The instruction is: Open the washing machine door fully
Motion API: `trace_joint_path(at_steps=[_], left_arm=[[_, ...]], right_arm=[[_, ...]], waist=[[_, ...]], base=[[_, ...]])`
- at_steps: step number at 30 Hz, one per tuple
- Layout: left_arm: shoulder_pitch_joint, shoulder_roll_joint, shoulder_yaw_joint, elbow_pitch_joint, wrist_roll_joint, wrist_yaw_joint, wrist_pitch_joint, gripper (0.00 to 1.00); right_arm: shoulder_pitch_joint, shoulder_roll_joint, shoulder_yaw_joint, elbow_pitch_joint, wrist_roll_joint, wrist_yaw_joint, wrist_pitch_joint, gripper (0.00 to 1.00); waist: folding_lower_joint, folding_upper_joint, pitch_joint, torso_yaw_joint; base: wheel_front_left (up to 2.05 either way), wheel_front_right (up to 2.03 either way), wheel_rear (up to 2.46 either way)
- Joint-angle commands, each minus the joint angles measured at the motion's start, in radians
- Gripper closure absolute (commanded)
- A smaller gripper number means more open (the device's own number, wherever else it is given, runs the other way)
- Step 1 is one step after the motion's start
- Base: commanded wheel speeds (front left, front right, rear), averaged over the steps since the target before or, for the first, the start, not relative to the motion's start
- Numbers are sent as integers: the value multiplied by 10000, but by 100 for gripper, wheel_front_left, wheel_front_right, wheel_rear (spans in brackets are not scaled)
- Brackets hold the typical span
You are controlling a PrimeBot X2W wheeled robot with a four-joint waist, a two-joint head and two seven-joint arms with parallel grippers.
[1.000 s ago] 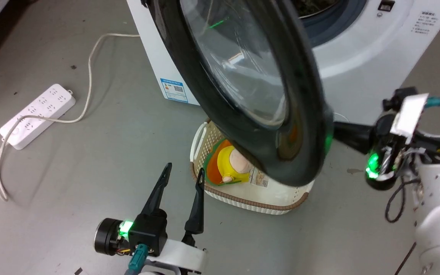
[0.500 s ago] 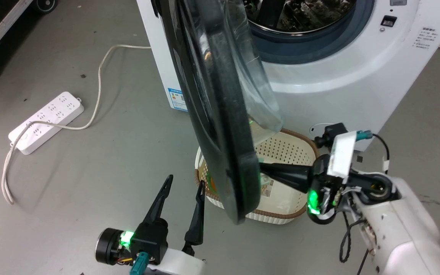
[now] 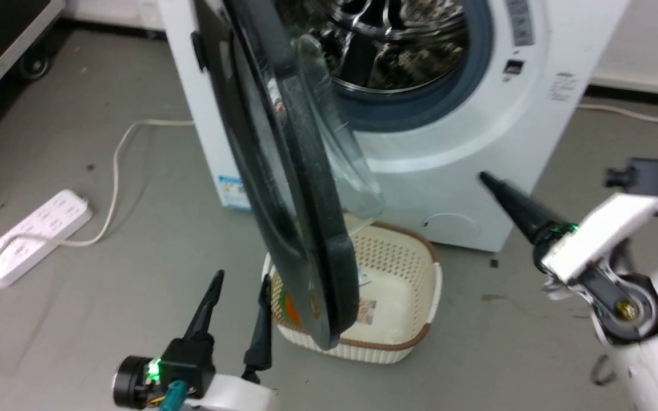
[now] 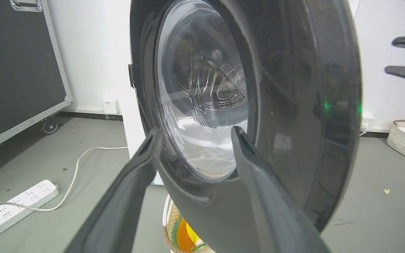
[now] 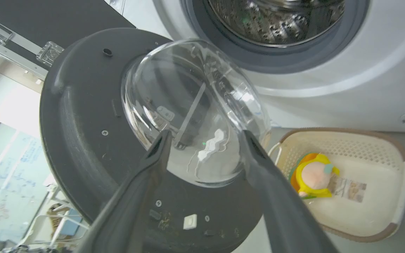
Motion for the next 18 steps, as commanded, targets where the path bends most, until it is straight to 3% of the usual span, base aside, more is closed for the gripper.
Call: trace_joint_path(at_steps=[1,6,9,12,18], left_arm=[[215,22,200,103,-90,-161,-55,0],[543,81,863,210,-174,-442,-55,0],[652,76,1098,166,-152,-589,-55,0],[752,70,1244,152,-125,-745,-55,0],[822,59,1377,296,7,-964,-55,0]], right_arm=[[457,-366,208,-511,-839,10,-977,0],[1578,-1322,813,-1292,-3616,10,-3830,0],[2292,-1486,624,-1436,-5156,10,-5237,0],[3017,-1179,90,-1601,-6602,10,-6114,0],[4467,156,-1130,-2339,-8837,10,-6503,0]], waist=[[1,0,-397,-383],[1,0,-808,-900],[1,0,-891,-1105],[1,0,-925,-1298],[1,0,-899,-1540]], base=[[0,0,0],[0,0,0],[0,0,0],[0,0,0],[0,0,0]])
